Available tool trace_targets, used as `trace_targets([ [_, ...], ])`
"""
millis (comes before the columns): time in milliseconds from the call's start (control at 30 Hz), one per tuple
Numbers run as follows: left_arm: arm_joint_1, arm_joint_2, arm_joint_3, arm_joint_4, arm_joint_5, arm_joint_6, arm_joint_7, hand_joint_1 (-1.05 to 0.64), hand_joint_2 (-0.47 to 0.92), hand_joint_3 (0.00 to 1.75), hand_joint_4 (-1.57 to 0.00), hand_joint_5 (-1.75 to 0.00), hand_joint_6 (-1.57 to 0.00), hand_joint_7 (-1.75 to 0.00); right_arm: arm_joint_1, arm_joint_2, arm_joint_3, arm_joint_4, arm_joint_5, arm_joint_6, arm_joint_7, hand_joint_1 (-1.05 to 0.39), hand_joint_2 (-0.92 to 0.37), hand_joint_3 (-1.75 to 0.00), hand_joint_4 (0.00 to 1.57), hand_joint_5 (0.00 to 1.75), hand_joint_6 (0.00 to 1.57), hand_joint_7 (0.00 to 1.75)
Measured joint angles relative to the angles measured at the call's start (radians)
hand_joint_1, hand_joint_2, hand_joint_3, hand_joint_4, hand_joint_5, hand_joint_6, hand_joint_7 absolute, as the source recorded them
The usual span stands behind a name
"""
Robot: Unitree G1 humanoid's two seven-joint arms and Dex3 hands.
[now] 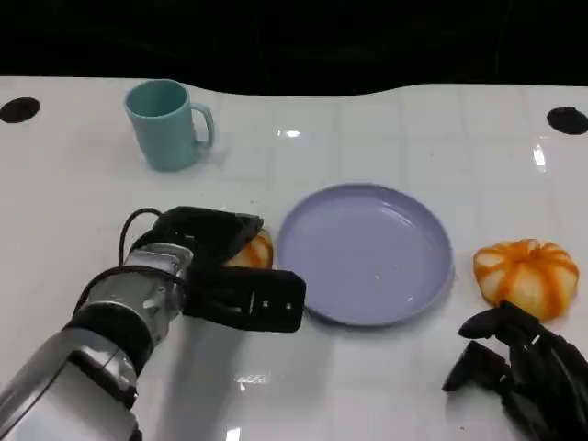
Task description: Grasp the bread from the table and place it into the plate.
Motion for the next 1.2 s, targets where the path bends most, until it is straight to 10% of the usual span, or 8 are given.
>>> trace_targets([
  [133,0.0,0.003,0.0,0.013,0.0,-0.018,0.114,-0.26,0.92,0.22,-0.73,-1.73,-0.59,-1.54,0.004,0.002,0.0,-0.006,0.0,0.0,-0.003,-0.54,-0.92,-0.25,0.64,1.52,0.58,1.22],
  [367,0.002,0.018,0.006,0.024,-0.015,-0.058,0.233,-0.26,0.92,0.31,-0.82,-1.75,-0.67,-1.19,0.005,0.002,-0.001,-0.007,0.004,0.0,0.0,-0.53,-0.92,-0.25,0.64,1.53,0.58,1.22],
  [400,0.002,0.02,0.007,0.025,-0.019,-0.058,0.241,-0.21,0.92,0.35,-0.82,-1.75,-0.59,-1.52,0.004,0.002,-0.001,-0.007,0.004,0.0,0.0,-0.54,-0.92,-0.25,0.64,1.52,0.59,1.22],
  [500,0.003,0.021,0.047,0.027,-0.054,-0.053,0.285,-0.19,0.91,0.37,-0.82,-1.75,-0.53,-1.72,0.004,0.002,-0.001,-0.003,0.004,0.0,0.002,-0.54,-0.92,-0.24,0.64,1.51,0.58,1.21],
  [967,-0.069,0.004,0.175,-0.045,-0.191,-0.127,0.348,-0.14,0.66,0.73,-0.83,-1.75,-0.59,-1.75,0.004,-0.006,0.001,0.0,0.002,0.0,0.009,-0.54,-0.92,-0.25,0.61,1.52,0.57,1.19],
  [1200,-0.072,-0.001,0.139,-0.102,-0.172,-0.293,0.379,-0.1,0.44,1.22,-0.93,-1.75,-0.73,-1.75,0.005,-0.007,0.0,-0.005,0.004,0.007,0.01,-0.54,-0.92,-0.26,0.63,1.52,0.59,1.19],
])
